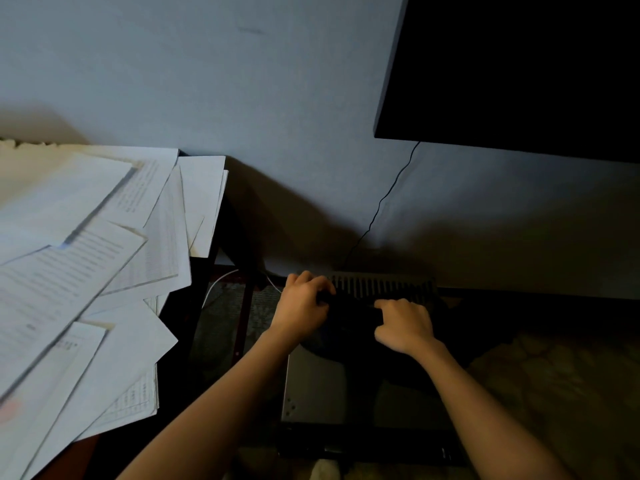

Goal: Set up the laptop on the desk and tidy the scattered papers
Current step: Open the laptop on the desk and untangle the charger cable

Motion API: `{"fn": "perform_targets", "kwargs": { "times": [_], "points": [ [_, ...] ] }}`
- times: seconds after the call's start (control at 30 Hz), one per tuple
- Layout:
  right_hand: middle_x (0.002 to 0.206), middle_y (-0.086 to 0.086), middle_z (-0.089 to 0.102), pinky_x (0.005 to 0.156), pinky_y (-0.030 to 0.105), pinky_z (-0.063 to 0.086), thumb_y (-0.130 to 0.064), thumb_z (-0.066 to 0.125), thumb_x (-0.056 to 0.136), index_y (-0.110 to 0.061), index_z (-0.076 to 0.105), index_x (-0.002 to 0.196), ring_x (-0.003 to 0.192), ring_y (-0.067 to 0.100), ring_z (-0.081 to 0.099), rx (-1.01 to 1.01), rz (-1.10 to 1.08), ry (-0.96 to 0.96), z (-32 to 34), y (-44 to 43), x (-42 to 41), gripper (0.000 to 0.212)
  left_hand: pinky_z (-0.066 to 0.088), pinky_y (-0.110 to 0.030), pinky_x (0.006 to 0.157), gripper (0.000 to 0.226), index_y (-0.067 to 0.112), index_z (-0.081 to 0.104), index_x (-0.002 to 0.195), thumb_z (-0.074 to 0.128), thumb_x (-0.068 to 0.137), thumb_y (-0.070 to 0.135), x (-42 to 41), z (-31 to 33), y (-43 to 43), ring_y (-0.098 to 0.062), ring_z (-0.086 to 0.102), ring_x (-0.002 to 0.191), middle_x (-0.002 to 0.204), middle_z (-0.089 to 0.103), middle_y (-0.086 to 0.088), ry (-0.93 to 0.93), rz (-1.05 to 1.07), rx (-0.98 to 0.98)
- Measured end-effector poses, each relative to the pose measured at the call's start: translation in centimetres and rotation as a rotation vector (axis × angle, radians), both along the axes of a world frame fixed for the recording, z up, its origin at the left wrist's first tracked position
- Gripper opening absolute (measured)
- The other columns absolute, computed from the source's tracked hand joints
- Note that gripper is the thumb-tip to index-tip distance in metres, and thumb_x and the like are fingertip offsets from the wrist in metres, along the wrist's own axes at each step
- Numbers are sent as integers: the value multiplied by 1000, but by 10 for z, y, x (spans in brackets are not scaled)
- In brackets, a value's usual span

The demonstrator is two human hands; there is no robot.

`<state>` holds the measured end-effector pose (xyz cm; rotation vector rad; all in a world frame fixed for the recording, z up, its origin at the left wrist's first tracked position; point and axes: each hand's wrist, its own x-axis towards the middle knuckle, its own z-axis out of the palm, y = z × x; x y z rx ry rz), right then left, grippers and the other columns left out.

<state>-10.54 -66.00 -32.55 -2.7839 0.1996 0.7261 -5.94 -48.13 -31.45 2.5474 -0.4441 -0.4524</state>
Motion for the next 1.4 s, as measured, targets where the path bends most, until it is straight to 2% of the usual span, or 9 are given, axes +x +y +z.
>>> {"fn": "perform_targets", "kwargs": {
  "times": [0.07,0.17,0.37,0.53,0.7,0.83,1.03,1.23,1.4],
  "points": [
    [88,-4,59,60,25,36,-13,54,80,-28,54,90,92,22,59,28,0,-44,3,-2,-8,18,33,-27,89,27,20,59,115,55,89,17,-5,0,4,-22,38,115,117,51,-1,-8,-33,23],
    [73,-14,34,56,23,27,-5,56,74,-32,26,66,82,14,45,120,-10,-128,0,-6,-21,41,32,-27,84,23,20,63,109,54,89,26,-14,0,7,-19,45,105,107,56,1,-55,-24,23],
    [70,1,57,63,29,41,3,54,78,-22,52,64,70,22,54,401,-329,-485,6,-6,-35,28,56,-38,75,25,10,67,99,50,94,28,-17,-8,4,-24,66,81,91,69,-9,122,45,35],
    [104,1,69,76,24,50,-7,49,89,-18,68,104,91,17,64,256,-174,-240,3,-5,-37,27,46,-42,97,53,15,41,136,58,87,12,-17,-15,3,-29,52,118,132,51,-11,169,-98,47],
    [156,-1,16,116,45,19,-15,63,80,-27,10,151,144,22,16,113,14,115,-29,-15,-33,89,20,-45,114,96,22,1,151,66,82,17,-28,-27,5,-30,18,142,156,15,-5,240,-184,33],
    [159,-2,-1,115,48,21,-21,69,78,-35,-5,150,145,27,7,194,-52,415,-54,-28,-23,104,17,-38,115,106,21,-10,150,68,78,11,-24,-36,2,-29,14,144,157,11,-8,273,-199,-19],
    [153,7,21,111,39,30,-32,73,63,-31,18,148,136,30,27,517,-180,689,-86,-21,-8,101,14,-36,116,106,19,-7,151,67,76,9,-19,-48,-1,-27,11,145,158,11,-7,260,-165,-68],
    [153,10,24,107,41,37,-30,73,70,-29,-3,150,136,34,31,183,-70,539,-108,-16,-15,111,13,-34,117,103,17,-5,151,64,76,6,-15,-54,-9,-25,11,145,158,9,-6,250,-150,-59],
    [133,11,52,96,36,44,-27,52,89,-13,44,134,120,29,52,-97,47,438,-108,-6,-19,48,10,-33,117,101,16,-6,150,63,77,5,-13,-54,-11,-25,7,146,158,7,-7,250,-135,-69]
  ]
}}
